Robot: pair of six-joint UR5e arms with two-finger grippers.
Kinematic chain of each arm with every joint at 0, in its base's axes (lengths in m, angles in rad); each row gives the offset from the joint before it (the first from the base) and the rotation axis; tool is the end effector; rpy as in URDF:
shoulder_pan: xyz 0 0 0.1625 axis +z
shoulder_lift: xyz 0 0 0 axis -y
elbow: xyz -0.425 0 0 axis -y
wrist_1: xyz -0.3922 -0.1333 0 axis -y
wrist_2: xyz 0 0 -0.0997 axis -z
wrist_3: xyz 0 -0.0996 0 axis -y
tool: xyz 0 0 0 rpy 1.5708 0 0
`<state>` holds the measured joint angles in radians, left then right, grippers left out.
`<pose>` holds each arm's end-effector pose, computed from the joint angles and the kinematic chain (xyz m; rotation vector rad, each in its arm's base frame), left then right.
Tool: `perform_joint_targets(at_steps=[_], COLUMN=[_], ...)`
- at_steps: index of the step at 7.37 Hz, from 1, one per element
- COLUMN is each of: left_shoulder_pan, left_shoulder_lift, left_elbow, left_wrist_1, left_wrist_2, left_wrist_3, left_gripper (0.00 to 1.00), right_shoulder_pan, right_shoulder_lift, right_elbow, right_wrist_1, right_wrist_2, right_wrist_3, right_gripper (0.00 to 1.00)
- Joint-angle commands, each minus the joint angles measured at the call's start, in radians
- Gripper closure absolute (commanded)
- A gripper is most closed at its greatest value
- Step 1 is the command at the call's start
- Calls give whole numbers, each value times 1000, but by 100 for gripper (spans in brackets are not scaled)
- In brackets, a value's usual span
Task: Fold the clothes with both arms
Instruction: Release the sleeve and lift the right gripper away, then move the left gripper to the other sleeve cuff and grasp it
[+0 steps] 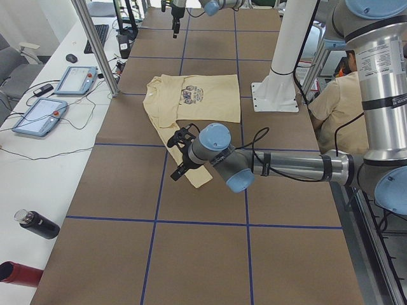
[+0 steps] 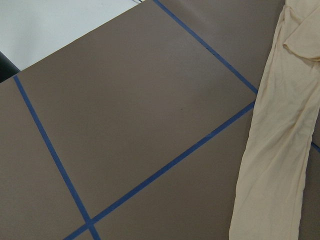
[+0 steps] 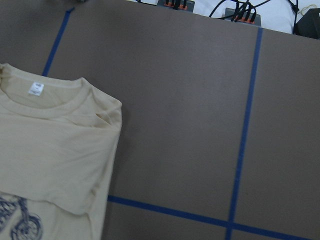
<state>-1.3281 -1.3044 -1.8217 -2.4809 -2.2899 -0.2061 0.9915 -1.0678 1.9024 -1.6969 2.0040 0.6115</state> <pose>0.0307 -0.4056 0.5477 0.6850 0.8440 0.3542 -0.2534 -0.5545 0.2480 0.3445 -0.7342 -0.1230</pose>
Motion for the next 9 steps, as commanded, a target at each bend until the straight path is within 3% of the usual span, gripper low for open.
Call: perform_joint_targets(at_steps=[1,3,4,7,9], left_shoulder_pan=[177,330,343,362,433], left_shoulder_lift=[28,28,21,-9,-44], left_elbow=[1,27,68,162,186], left_wrist_1=[-108,-110,-121,-171,-174], left_wrist_2=[172,291,305,331,362], left_wrist_3=[-259,-393,-395,-427,-561], left_gripper=[0,0,2,6,10], right_shoulder_pan=[169,329,372,415,415], right_shoulder_lift=[-305,-533,-607,-653,-653], right_elbow=[122,106,104,99,99], right_wrist_1=[98,239,246,275,275], right_wrist_2=[149,250,249,251,251], right_wrist_3=[-274,-488,-527,-546,-543], right_gripper=[1,1,1,1,1])
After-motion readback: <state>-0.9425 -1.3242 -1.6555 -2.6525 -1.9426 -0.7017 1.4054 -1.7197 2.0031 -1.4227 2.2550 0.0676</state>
